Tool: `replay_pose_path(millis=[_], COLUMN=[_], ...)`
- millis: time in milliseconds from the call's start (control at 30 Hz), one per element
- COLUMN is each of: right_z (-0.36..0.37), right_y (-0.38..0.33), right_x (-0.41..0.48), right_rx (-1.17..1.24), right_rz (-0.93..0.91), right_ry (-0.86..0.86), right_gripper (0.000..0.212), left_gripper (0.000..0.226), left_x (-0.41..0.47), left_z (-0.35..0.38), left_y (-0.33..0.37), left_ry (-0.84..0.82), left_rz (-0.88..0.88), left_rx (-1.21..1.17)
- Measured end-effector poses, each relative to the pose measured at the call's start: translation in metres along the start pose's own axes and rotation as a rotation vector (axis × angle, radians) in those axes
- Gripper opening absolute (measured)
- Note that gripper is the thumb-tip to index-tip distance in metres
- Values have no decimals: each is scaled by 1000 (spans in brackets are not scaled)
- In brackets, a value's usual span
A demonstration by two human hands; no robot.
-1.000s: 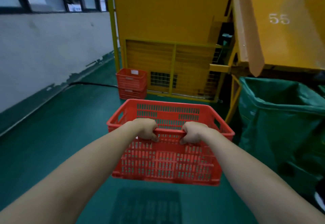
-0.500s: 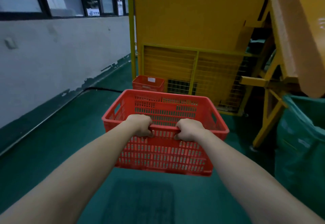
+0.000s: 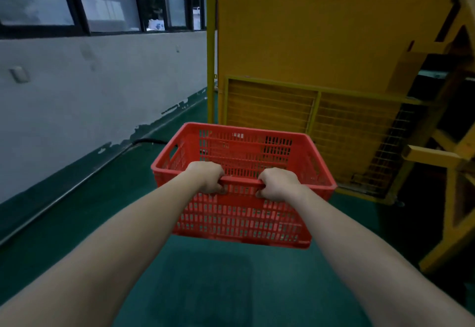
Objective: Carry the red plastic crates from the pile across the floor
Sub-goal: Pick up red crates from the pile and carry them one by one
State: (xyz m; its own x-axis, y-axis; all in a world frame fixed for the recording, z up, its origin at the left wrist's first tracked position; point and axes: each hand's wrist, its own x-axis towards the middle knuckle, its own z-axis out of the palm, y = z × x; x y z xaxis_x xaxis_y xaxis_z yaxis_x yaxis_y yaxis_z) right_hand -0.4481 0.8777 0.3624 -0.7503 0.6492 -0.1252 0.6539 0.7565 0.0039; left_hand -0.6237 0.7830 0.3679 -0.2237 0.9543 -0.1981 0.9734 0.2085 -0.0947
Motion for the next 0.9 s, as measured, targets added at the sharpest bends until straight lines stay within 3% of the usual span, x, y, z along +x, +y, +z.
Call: replay_pose_path(millis=[267, 700, 900], right_z=[-11, -44, -50], right_y=[16, 1, 5], right_x=[138, 419, 513], right_rx=[-54, 16, 35], right_rz=[0, 139, 185], right_ry=[10, -4, 3], right_gripper=[19, 30, 20], left_gripper=[33, 32, 33], left_x=[123, 366, 454], left_z=[-5, -38, -45], left_y=[-70, -255, -309], left_ry=[46, 44, 54], left_rz=[-9, 106, 141], left_rx=[1, 86, 116])
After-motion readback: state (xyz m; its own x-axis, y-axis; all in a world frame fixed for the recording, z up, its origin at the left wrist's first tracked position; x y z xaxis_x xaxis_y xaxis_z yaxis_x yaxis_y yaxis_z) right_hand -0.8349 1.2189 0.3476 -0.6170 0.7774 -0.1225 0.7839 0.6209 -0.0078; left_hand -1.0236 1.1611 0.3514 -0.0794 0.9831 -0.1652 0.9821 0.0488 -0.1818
